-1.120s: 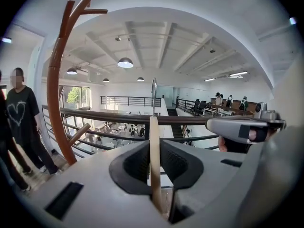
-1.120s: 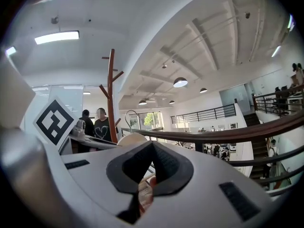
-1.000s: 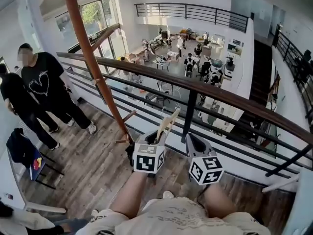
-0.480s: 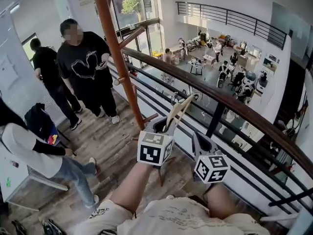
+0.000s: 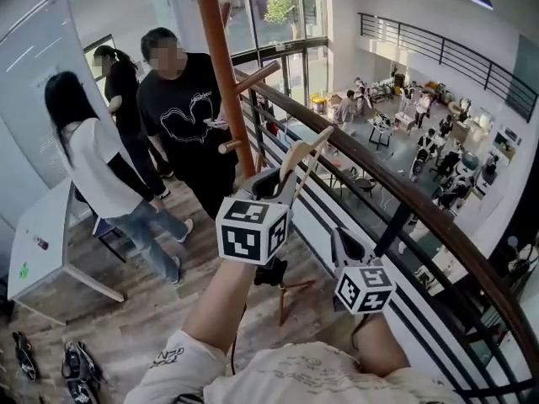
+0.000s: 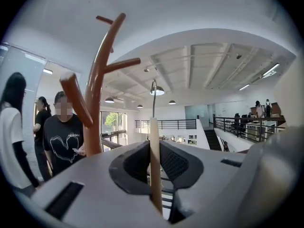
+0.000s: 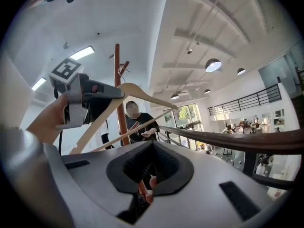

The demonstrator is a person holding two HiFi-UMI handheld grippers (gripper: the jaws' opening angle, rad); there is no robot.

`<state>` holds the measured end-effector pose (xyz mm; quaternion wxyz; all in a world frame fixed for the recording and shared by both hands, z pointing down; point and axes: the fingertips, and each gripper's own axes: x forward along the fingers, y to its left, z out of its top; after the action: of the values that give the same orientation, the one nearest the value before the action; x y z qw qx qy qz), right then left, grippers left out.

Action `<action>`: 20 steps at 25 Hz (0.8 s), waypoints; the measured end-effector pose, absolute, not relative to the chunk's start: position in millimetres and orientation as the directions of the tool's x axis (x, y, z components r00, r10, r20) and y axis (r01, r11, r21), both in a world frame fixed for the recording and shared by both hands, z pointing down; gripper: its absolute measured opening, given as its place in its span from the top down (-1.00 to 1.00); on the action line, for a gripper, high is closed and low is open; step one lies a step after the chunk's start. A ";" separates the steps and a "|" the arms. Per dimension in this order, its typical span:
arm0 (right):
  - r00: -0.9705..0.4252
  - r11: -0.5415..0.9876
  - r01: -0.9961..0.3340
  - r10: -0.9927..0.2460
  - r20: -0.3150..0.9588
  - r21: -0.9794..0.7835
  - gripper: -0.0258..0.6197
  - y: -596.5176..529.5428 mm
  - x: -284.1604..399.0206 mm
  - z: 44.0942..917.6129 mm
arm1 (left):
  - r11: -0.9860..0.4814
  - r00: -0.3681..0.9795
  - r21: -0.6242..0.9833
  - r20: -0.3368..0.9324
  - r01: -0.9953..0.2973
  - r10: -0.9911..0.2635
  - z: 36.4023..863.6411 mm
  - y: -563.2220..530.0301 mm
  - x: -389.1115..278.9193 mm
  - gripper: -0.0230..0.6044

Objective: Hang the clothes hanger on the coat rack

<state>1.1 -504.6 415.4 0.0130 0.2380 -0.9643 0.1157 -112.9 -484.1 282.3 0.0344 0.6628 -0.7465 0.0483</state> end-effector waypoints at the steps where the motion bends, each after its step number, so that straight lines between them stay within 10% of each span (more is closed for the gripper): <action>1: -0.890 0.863 -0.456 -0.449 0.080 -0.219 0.93 -507.7 2.8 415.6 | 0.131 -0.134 -0.031 0.097 -0.991 -0.986 272.0 -484.6 -114.5 0.75; 20: -0.922 0.892 -0.388 -0.379 0.084 -0.233 0.93 -539.5 4.0 415.4 | 0.288 -0.289 0.024 -0.045 -0.957 -0.956 184.3 -486.4 -154.9 0.75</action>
<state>4.0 -539.5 415.4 0.0183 0.1972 -0.9724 0.1237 -154.9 -486.4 184.3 -0.0110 0.5963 -0.8023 -0.0229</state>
